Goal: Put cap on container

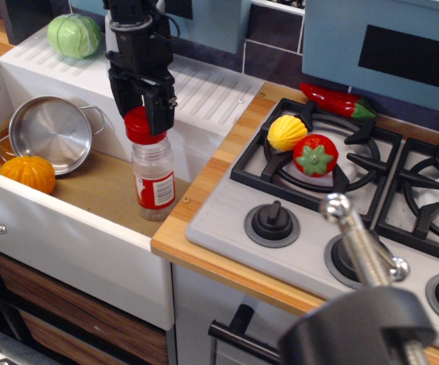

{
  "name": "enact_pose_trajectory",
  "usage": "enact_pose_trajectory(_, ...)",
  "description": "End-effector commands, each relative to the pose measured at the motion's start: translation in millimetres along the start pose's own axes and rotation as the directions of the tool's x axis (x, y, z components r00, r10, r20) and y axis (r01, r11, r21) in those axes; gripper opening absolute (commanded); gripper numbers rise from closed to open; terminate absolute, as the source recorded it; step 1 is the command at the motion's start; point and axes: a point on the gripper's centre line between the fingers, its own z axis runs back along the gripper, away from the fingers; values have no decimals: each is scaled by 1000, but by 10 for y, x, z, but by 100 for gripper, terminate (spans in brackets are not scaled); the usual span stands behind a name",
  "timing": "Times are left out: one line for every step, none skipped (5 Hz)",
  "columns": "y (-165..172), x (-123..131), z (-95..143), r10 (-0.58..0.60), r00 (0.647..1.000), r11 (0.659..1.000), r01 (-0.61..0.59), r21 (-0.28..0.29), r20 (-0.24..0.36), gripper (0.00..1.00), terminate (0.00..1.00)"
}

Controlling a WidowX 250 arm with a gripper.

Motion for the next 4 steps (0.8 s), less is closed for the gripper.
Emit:
enact_pose_trajectory(-40,-38,43,-28,999,1000,29,-10,29,0,0)
enact_pose_trajectory(-136,-53,63,-5,1000,999,5,-45,6,0,0)
enact_pose_trajectory(-210,-39,62,13,1000,996,-13,-85,-2,0,0)
enact_pose_trajectory(-239,-62,16,21,1000,996,-20,-92,11,0,0)
